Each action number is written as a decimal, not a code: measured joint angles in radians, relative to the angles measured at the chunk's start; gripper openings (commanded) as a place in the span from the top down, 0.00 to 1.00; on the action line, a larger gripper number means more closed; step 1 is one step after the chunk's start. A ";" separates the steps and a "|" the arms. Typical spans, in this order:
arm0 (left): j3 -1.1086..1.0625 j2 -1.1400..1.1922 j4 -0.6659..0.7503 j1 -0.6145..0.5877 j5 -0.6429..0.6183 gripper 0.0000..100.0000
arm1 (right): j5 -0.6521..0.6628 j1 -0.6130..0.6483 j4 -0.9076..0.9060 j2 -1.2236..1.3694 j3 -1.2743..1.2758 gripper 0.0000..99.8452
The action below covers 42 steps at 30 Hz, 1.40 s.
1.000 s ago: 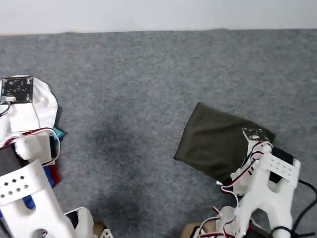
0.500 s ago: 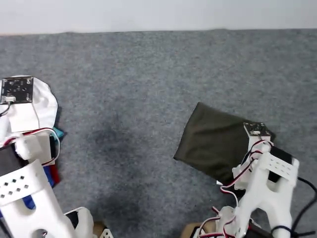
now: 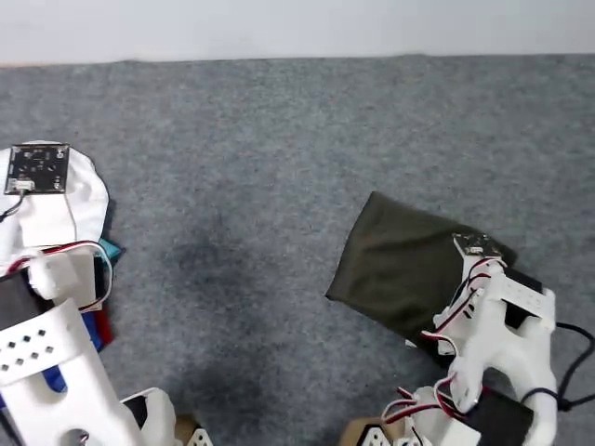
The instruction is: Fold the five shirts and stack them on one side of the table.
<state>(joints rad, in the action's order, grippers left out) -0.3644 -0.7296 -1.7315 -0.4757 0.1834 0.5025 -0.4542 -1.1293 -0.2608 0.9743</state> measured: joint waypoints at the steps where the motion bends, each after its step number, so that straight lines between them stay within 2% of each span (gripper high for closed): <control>1: 0.000 0.000 0.000 0.000 0.000 1.00 | 0.000 0.000 0.000 0.000 0.000 0.99; 17: 0.000 0.000 0.000 0.000 0.000 1.00 | 0.000 0.002 -0.129 -0.299 0.017 0.98; 21: 0.000 0.000 0.000 0.000 0.000 1.00 | 0.000 0.002 -0.137 -0.315 0.017 0.98; 27: -0.037 0.000 0.012 0.000 0.000 1.00 | 0.000 0.002 -0.144 -0.315 0.017 0.88; 35: -0.049 0.000 0.015 0.000 0.000 1.00 | 0.000 0.002 -0.146 -0.315 0.017 0.96; 42: -0.049 0.000 0.041 0.000 0.000 1.00 | 0.000 0.002 -0.146 -0.315 0.017 0.89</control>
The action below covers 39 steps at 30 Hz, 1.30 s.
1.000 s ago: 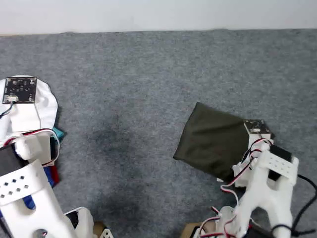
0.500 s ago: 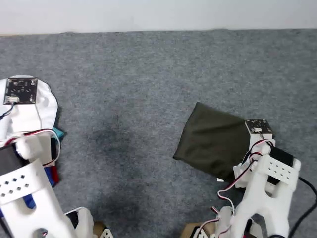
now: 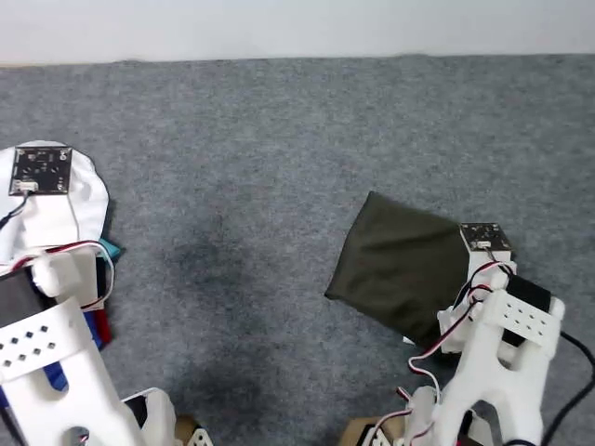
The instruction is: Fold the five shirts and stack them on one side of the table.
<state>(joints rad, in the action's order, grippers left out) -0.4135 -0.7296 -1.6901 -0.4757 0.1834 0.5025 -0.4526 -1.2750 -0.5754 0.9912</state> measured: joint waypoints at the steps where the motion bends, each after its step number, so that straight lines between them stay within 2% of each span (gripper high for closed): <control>1: 0.000 0.000 0.002 0.000 0.000 1.00 | 0.000 0.000 0.000 0.000 0.000 0.88; 16: 0.000 0.000 0.005 0.000 0.000 1.00 | 0.002 0.000 0.000 0.000 0.052 0.88; 23: 0.000 0.000 0.005 0.000 0.000 1.00 | 0.002 0.075 0.057 0.011 0.089 0.88; 29: 0.000 0.000 0.005 0.000 0.000 1.00 | 0.003 0.084 0.080 0.120 0.087 0.88; 33: 0.000 0.000 0.005 0.000 0.000 1.00 | 0.003 0.084 0.080 0.158 0.083 0.95; 39: 0.000 0.000 0.005 0.000 0.000 1.00 | 0.002 0.084 0.080 0.183 0.058 0.96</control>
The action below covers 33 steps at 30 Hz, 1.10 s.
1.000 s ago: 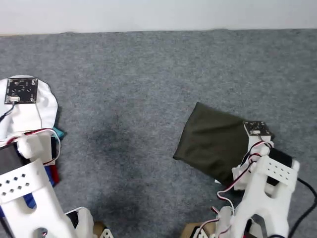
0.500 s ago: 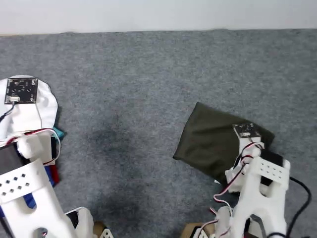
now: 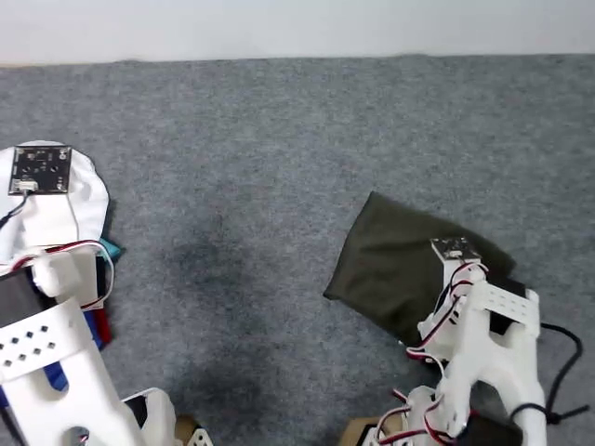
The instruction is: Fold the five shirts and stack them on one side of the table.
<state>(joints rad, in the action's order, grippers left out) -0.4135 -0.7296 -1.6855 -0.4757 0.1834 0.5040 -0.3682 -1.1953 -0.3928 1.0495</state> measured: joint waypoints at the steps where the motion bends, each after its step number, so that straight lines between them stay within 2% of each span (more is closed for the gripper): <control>1: 0.000 0.000 0.000 0.000 0.000 1.00 | 0.000 0.000 0.000 0.000 0.000 0.96; 12: 0.000 0.000 0.000 0.000 0.000 1.00 | 0.000 0.000 -0.012 0.000 0.000 0.99; 18: 0.000 0.000 0.000 0.000 0.029 1.00 | 0.002 -0.005 -0.091 0.002 -0.150 0.99; 22: 0.000 0.000 0.000 0.000 0.037 1.00 | 0.006 -0.051 -0.144 0.002 -0.258 0.99; 33: 0.000 0.000 0.000 0.000 0.037 1.00 | 0.126 -0.170 -0.219 0.002 -0.405 0.99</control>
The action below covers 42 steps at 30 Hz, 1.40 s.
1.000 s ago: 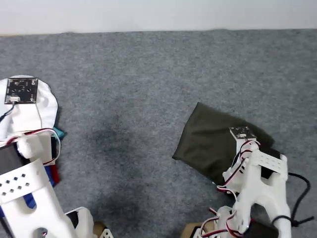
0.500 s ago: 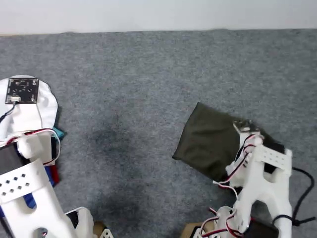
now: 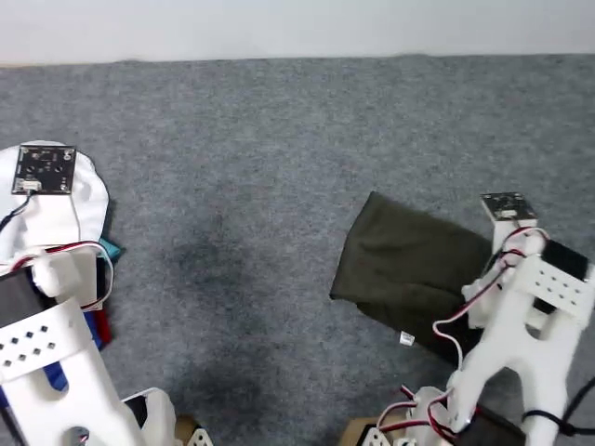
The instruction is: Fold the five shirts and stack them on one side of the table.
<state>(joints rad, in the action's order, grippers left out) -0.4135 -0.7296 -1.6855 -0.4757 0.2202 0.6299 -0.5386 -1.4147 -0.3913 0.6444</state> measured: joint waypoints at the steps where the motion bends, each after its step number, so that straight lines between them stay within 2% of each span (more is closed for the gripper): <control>1: 0.000 0.000 0.000 0.000 0.000 1.00 | 0.017 -0.012 -0.014 0.000 -0.006 0.99; 5: 0.000 0.000 0.002 0.000 0.000 1.00 | 0.080 -0.038 -0.072 0.000 -0.012 0.99; 14: 0.000 0.000 0.018 0.000 0.000 1.00 | 0.181 -0.060 -0.077 0.000 0.043 0.96; 19: 0.000 0.000 0.018 0.000 0.000 1.00 | 0.192 -0.069 -0.077 0.000 0.048 0.83; 30: 0.000 0.000 0.018 0.000 0.000 1.00 | 0.190 -0.127 -0.074 0.000 0.006 0.83; 35: 0.000 0.000 0.018 0.000 0.000 1.00 | 0.043 -0.078 0.029 0.023 0.040 0.83; 42: 0.000 0.000 0.018 0.000 0.000 1.00 | -0.296 0.071 0.160 0.152 0.058 0.83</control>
<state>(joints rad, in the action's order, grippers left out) -0.4135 -0.7296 -1.6671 -0.4757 0.2202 0.3337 -0.4680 -1.2551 -0.2394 0.7027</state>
